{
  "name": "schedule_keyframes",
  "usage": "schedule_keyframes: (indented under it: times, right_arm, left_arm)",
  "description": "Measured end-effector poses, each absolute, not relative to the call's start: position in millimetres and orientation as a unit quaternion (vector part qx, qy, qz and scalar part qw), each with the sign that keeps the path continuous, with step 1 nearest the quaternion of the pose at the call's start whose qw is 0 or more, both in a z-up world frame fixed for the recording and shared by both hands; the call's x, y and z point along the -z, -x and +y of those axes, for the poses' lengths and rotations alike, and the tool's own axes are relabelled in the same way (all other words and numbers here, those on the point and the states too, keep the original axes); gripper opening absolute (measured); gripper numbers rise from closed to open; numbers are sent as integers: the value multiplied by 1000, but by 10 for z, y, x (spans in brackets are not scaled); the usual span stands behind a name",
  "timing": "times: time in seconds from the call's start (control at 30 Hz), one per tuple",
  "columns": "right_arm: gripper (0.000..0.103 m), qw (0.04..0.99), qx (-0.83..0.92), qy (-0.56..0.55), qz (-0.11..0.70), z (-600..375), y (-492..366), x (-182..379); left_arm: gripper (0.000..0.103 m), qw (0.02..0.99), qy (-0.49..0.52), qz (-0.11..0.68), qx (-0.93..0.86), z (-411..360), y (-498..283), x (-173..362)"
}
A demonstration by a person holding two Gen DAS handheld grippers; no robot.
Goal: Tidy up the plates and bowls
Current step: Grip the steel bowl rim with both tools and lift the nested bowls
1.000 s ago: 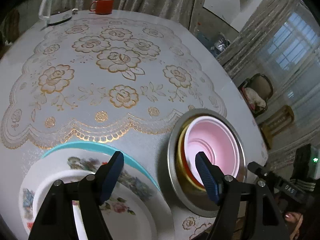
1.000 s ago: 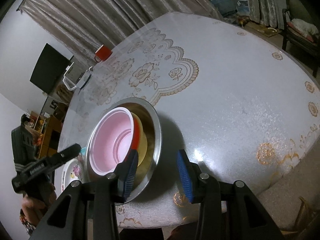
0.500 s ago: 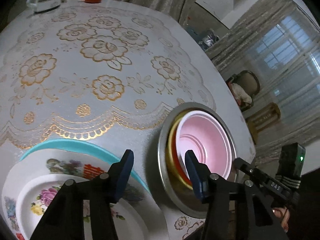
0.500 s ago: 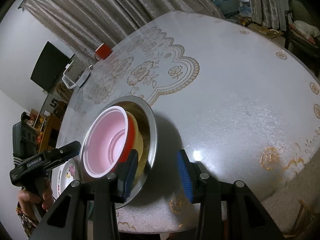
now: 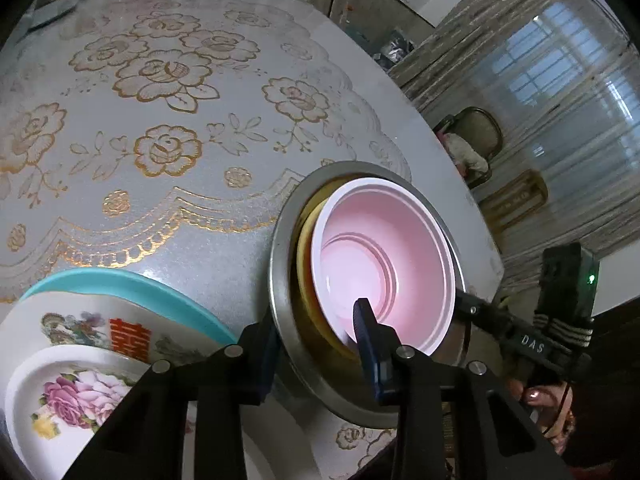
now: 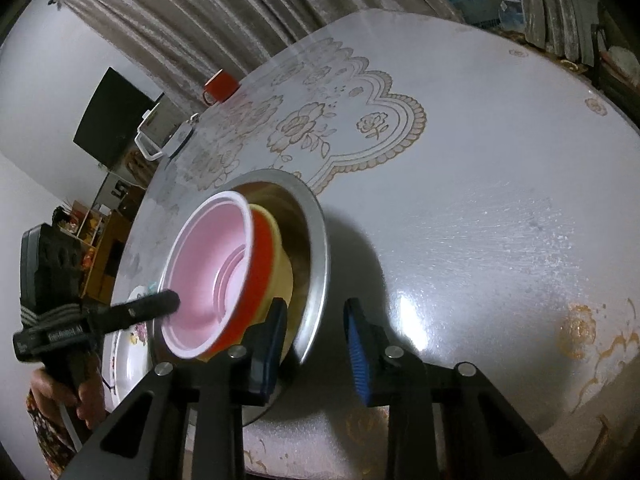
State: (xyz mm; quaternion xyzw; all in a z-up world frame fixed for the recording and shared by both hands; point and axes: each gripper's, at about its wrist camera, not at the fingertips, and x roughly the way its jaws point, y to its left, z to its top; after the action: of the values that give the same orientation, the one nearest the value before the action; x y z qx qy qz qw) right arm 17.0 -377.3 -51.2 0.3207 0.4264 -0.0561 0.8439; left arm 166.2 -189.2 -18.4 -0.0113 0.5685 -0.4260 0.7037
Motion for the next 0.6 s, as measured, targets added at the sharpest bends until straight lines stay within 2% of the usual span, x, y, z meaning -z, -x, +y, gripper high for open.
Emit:
schedule_keyframes:
  times: [0.07,0.2,0.33,0.6]
  right_arm:
    - [24,846,60,-320,424,-3801,-164,497]
    - [23,848,84,-315,419,-3926,-142,475]
    - [23,846,98,-325,411,-4068,-118,471]
    - [30,847,93,-322,414,-4073,-87,426]
  left_arm:
    - [35,701,19,568,431,-1924,-1639,175]
    - [36,700,21,554,450,-2059,-1571,107]
    - [45,691,37,565,450,-2132,-1609,135]
    - [52,703,84,569,417,-1704,-1669,44]
